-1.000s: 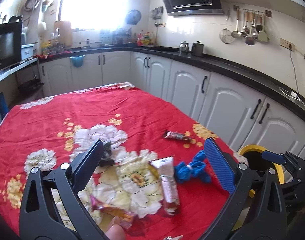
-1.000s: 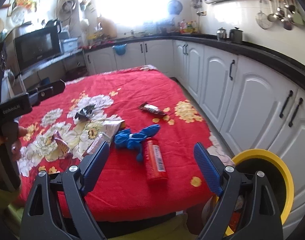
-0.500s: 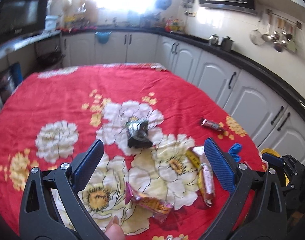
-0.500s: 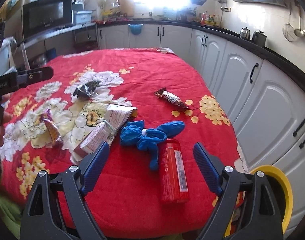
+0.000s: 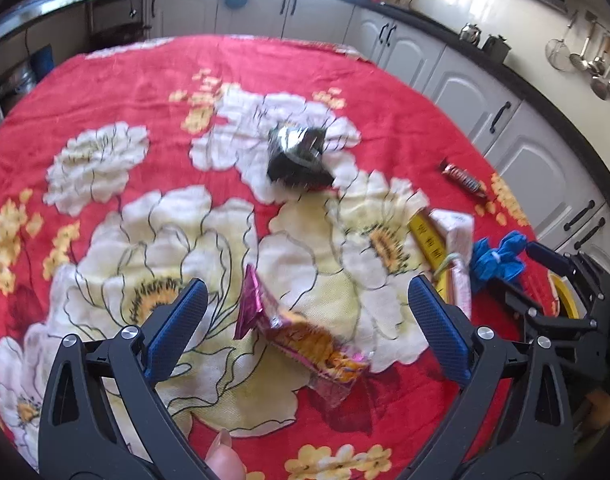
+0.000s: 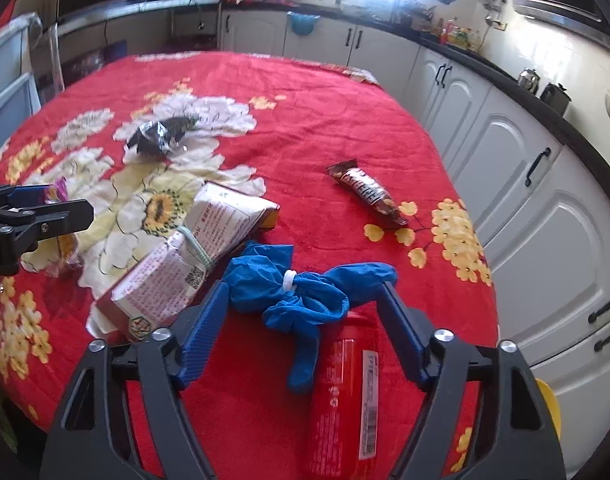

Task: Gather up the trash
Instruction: 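Grasp the pink snack wrapper with the left tool while the right tool grasps the blue glove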

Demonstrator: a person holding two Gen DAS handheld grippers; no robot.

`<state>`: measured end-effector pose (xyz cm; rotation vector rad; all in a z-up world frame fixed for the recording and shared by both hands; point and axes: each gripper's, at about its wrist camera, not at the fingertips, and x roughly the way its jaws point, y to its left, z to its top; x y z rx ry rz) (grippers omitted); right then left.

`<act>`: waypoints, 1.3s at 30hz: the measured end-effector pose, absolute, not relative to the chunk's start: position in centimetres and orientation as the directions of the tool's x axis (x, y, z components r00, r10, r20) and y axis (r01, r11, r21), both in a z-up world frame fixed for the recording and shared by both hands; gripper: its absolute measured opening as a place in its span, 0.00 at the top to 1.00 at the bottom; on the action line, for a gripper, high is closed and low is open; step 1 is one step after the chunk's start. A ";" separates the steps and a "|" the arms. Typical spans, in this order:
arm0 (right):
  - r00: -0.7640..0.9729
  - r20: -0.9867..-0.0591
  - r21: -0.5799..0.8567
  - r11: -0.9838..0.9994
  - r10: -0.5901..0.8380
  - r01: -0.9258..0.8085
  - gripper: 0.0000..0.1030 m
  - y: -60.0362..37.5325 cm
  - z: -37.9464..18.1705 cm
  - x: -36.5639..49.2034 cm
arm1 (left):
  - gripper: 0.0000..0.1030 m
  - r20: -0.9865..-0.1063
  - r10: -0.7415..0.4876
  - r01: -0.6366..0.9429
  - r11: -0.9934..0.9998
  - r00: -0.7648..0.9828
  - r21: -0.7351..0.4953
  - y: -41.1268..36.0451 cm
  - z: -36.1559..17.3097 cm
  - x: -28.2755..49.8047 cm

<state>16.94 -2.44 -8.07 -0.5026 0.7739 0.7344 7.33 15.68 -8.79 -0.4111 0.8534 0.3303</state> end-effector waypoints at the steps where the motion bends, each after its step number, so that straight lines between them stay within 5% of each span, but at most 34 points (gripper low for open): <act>1: 0.486 -0.775 -0.138 0.643 0.403 -0.753 0.36 -2.3 -8.3 17.1 | 0.11 -0.784 0.109 -0.444 0.867 0.611 -0.225 15.8 -9.1 7.3; 6: 0.477 -0.776 -0.125 0.641 0.412 -0.757 0.57 -1.9 -8.6 17.8 | 0.18 -0.784 0.109 -0.448 0.864 0.611 -0.229 16.1 -9.9 7.3; 12: 0.456 -0.768 -0.049 0.668 0.450 -0.743 0.80 -2.3 -8.3 18.6 | 0.48 -0.784 0.131 -0.458 0.864 0.607 -0.210 16.2 -9.9 7.2; 14: 0.450 -0.761 -0.008 0.687 0.467 -0.726 0.85 -2.7 -8.2 18.8 | 0.66 -0.785 0.139 -0.460 0.865 0.603 -0.200 16.2 -9.9 7.3; 17: 0.455 -0.747 0.028 0.706 0.485 -0.708 0.88 -3.3 -7.9 18.9 | 0.75 -0.784 0.132 -0.460 0.863 0.606 -0.210 16.6 -9.8 7.2; 39: 0.501 -0.642 0.138 0.731 0.580 -0.668 0.91 -7.1 -3.9 16.7 | 0.83 -0.654 0.045 -0.294 0.915 0.755 -0.276 13.4 -4.6 6.6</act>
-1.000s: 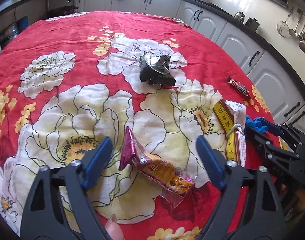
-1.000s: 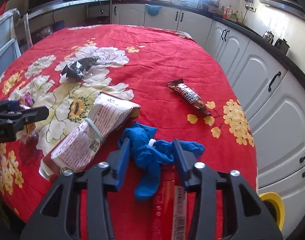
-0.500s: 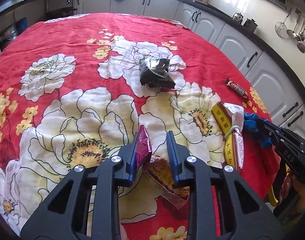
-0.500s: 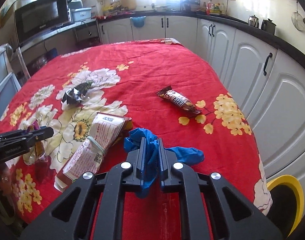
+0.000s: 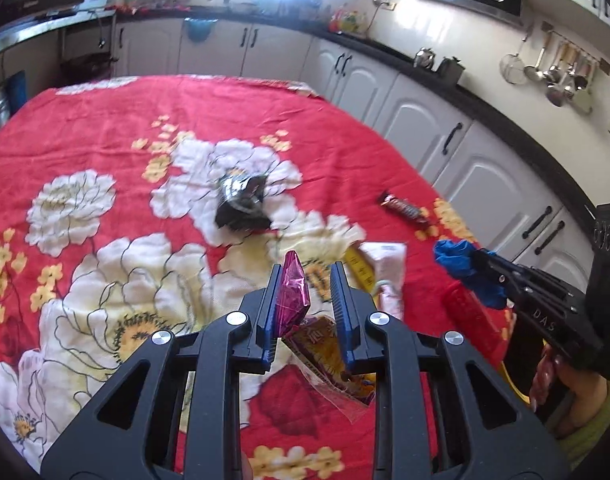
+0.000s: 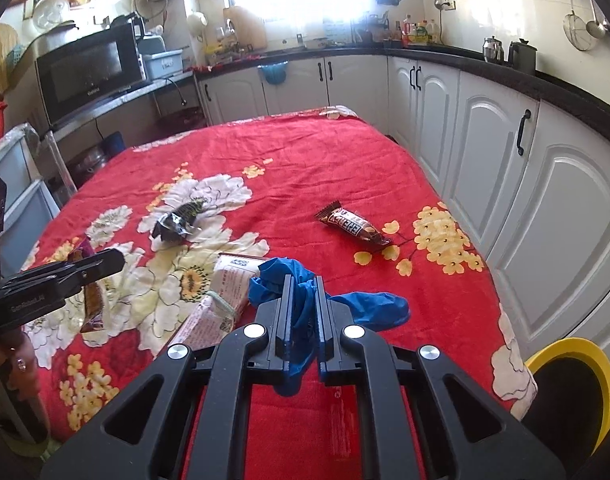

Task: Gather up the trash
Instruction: 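Grasp the pink snack wrapper with the left tool while the right tool grasps the blue glove, then carry the pink wrapper with the left tool over the bin while the right tool carries the glove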

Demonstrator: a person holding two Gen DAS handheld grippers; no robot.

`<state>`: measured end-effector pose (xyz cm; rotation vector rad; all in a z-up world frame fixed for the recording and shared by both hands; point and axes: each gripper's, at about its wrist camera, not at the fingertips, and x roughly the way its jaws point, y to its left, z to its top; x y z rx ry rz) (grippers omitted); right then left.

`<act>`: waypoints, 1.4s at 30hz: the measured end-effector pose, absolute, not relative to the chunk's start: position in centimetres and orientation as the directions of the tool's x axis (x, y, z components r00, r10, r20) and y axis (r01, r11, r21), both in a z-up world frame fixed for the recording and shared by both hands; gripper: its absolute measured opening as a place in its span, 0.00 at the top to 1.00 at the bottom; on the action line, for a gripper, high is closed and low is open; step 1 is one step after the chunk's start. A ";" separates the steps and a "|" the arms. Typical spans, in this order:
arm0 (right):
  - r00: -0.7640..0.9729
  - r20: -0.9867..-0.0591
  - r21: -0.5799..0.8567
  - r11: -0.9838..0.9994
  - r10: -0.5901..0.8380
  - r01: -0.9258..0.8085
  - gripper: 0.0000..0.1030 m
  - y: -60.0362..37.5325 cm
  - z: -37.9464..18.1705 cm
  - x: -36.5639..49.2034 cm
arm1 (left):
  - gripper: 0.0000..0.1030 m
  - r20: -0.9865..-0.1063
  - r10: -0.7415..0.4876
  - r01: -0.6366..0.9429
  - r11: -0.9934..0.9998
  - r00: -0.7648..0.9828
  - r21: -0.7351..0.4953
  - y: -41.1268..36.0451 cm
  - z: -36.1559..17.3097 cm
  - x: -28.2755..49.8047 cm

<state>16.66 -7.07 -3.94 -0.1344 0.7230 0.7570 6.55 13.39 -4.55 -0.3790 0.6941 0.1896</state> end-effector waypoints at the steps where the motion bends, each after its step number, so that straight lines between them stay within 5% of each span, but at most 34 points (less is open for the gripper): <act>1: 0.503 -0.638 0.141 0.731 0.583 -0.668 0.91 -7.3 -3.8 16.5 | 0.83 -0.651 0.044 -0.289 0.917 0.758 -0.274 13.2 -4.4 6.6; 42: 0.737 -0.494 0.232 0.887 0.462 -0.400 0.91 -27.4 0.7 14.3 | 0.83 -0.562 -0.158 0.058 0.980 0.812 -0.191 -2.9 -0.1 11.8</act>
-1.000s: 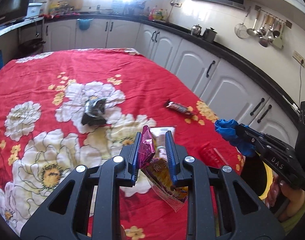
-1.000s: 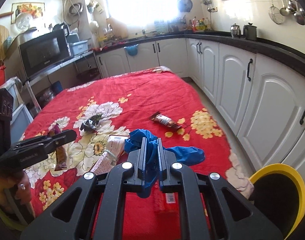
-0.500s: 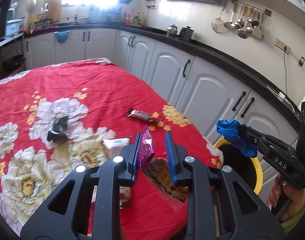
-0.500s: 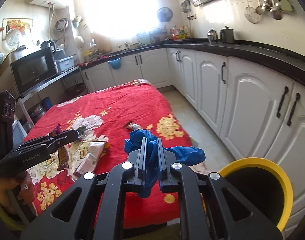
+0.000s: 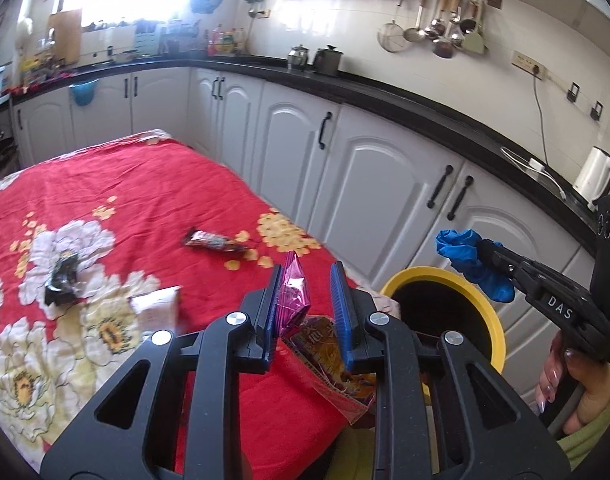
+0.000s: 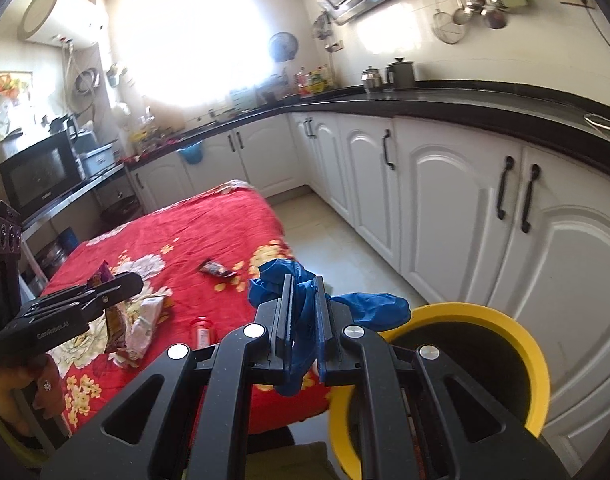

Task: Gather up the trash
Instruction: 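Carry the pink wrapper with the left tool over the bin while the right tool carries the glove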

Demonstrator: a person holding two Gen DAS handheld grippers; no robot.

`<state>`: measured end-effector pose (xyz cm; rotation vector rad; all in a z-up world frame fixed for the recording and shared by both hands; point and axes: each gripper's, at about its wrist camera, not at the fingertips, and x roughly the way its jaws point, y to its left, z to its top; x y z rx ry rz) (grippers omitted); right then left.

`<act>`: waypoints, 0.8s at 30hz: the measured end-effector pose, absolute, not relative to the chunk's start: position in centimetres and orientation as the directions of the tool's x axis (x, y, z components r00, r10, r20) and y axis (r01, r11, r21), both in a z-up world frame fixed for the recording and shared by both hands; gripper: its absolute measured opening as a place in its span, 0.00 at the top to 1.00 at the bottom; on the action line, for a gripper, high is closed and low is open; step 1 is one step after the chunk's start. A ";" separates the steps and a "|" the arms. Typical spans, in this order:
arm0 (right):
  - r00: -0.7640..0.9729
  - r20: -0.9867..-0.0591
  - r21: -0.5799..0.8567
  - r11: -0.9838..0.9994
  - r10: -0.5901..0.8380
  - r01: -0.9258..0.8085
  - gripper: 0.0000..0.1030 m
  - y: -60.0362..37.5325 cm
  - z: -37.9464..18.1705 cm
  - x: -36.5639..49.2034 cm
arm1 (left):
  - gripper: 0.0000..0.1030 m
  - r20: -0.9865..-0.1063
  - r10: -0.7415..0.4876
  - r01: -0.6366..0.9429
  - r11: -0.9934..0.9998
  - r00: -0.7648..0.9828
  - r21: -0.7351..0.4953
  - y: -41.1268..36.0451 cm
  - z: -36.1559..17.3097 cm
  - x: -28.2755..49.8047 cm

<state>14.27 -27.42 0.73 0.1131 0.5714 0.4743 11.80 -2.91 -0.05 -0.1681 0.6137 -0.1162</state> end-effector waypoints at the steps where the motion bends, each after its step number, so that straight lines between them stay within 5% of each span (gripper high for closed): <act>1: 0.741 -0.493 0.236 0.890 0.456 -0.391 0.91 -28.0 0.7 14.3 | 0.83 -0.562 -0.165 0.069 0.980 0.810 -0.188 -3.4 0.0 12.0; 24: 0.767 -0.534 0.284 0.930 0.356 -0.233 0.91 -35.2 -2.7 13.4 | 0.83 -0.563 -0.290 0.251 0.957 0.774 -0.147 -12.5 -0.5 15.2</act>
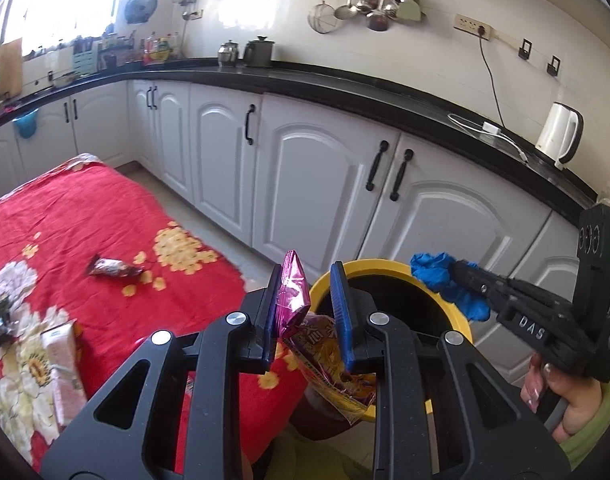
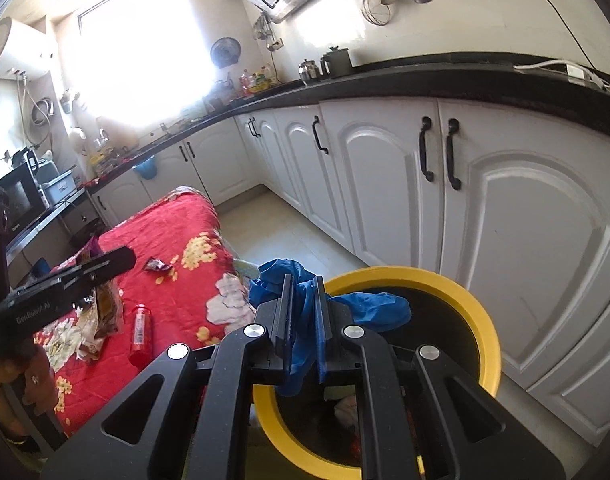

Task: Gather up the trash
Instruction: 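Carry the pink wrapper with the left tool over the bin while the right tool carries the glove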

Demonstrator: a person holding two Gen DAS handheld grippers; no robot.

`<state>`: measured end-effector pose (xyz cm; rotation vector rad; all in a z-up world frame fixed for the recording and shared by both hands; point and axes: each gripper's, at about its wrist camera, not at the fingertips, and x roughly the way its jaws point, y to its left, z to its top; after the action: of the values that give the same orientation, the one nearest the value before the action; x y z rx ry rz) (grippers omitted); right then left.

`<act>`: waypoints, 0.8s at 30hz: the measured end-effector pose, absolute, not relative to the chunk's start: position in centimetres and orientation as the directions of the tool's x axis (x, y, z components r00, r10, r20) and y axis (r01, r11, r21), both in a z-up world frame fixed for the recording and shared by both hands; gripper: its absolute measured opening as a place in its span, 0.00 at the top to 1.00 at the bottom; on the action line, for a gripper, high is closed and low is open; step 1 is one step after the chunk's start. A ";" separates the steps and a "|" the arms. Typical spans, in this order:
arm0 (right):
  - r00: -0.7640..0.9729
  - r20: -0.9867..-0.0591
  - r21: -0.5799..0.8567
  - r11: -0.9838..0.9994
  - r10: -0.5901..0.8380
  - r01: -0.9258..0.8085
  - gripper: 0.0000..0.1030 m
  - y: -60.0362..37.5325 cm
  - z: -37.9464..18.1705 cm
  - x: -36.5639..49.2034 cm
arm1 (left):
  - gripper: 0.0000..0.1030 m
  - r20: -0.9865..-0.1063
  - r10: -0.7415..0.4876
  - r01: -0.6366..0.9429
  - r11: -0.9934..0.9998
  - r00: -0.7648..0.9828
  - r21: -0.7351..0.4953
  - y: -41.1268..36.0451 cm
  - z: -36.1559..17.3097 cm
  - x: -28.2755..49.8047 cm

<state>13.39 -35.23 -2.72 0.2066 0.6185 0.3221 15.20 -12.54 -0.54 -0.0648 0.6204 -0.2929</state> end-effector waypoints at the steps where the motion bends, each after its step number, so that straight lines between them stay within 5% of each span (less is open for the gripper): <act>1: 0.767 -0.537 0.284 0.931 0.351 -0.228 0.91 -35.4 -2.9 13.3 | 0.83 -0.564 -0.296 0.258 0.955 0.771 -0.148 -13.0 -0.6 15.4; 24: 0.705 -0.628 0.324 0.934 0.329 -0.148 0.91 -38.2 -9.2 13.1 | 0.83 -0.611 -0.389 0.371 0.914 0.689 -0.163 -19.5 -3.8 18.6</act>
<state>13.11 -38.17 -9.18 0.2588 0.7434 0.2686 18.65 -19.53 -3.81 -0.0277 0.6900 -0.4247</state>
